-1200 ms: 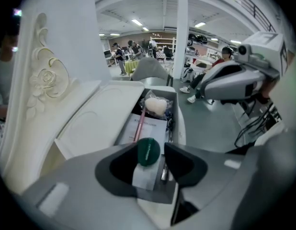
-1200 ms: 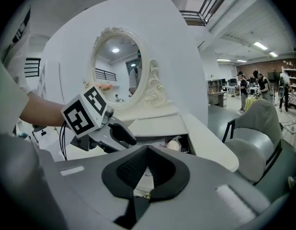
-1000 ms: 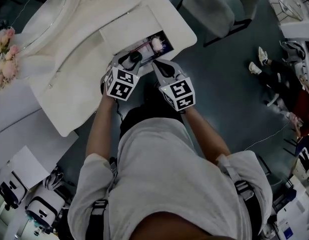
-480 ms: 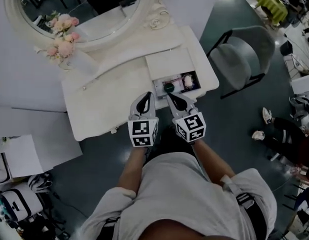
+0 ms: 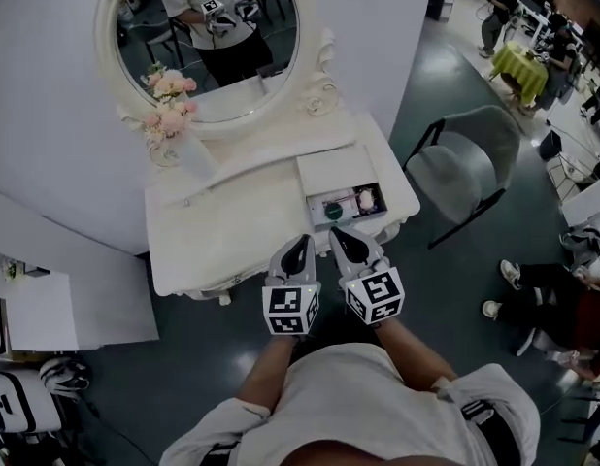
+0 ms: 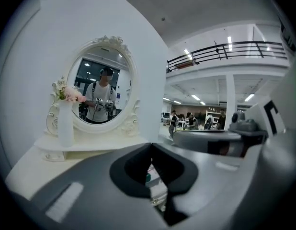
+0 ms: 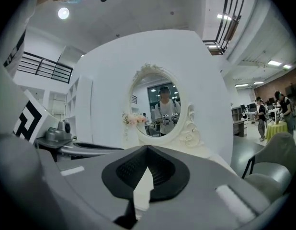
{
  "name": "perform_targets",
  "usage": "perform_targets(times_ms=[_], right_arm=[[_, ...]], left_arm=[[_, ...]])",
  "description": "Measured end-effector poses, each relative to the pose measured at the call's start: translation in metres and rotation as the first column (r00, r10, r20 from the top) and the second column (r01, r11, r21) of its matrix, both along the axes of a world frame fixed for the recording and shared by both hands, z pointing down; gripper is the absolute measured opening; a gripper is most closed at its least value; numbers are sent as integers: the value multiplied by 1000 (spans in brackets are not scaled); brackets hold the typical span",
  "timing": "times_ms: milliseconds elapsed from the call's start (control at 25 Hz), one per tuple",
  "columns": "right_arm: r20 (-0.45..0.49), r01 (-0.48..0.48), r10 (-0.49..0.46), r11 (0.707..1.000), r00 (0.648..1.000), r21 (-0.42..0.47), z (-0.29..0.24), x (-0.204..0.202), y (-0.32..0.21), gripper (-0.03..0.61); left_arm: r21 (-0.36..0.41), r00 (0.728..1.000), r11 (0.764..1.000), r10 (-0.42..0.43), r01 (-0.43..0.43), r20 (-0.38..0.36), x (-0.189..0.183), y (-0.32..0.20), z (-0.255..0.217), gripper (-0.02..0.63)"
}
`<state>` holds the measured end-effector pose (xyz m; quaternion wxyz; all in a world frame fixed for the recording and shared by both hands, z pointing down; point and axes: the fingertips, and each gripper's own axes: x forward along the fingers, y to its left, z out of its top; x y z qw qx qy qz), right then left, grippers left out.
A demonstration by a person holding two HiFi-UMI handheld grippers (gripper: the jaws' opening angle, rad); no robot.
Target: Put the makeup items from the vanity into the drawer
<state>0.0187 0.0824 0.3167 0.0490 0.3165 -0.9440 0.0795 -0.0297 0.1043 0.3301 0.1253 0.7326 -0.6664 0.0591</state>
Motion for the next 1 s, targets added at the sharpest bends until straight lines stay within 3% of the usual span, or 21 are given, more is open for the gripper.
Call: perform_targets(times_ms=[520,1000], right_arm=[[-36,75,-73,995,997,72,-17,21,1,-2],[-36,141,-139,988,990,59,-16,11,-7,-2]], left_arm=[[34,997,997,-66,66,25,20,-2,-23,3],[14,992,993,-120,120,36,15,-5,-20,3]])
